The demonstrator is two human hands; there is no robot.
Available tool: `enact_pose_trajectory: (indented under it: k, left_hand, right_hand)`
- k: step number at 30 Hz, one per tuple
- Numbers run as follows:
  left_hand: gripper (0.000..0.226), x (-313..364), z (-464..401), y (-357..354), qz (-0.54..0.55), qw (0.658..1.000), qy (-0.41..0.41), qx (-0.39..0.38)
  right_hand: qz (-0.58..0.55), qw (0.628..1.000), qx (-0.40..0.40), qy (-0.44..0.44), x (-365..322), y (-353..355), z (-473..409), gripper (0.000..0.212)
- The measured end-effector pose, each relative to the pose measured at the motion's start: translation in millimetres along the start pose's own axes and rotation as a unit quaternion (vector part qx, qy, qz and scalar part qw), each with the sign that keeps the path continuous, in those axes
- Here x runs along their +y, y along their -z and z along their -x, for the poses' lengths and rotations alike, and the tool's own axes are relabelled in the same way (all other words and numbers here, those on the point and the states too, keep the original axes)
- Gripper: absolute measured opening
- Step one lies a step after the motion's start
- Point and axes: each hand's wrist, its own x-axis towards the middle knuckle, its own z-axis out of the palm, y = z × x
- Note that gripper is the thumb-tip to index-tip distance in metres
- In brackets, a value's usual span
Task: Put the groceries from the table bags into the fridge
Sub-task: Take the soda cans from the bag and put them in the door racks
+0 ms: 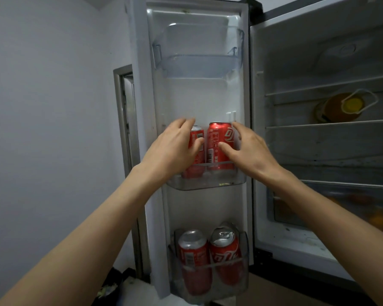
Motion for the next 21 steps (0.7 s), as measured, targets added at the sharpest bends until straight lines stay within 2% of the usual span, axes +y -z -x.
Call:
enact_pose_trajectory:
  k: [5,9,15,21]
  left_hand:
    - [0.056,-18,39,25,-0.002,0.995,-0.085,0.046]
    - [0.058,-58,93,56,-0.059,0.994,-0.074,0.062]
    - [0.065,-141,207,123,-0.148,0.989,0.025,0.004]
    - [0.064,-230,367,185,-0.206,0.962,0.171,-0.056]
  right_hand:
    - [0.063,0.995,0.063,0.040,-37,-6,24,0.058]
    - [0.118,0.982,0.062,0.131,-88,-39,60,0.062]
    - [0.175,0.962,-0.027,0.209,-180,-131,123,0.067]
    - [0.092,0.966,-0.071,0.230,-281,-240,200,0.071]
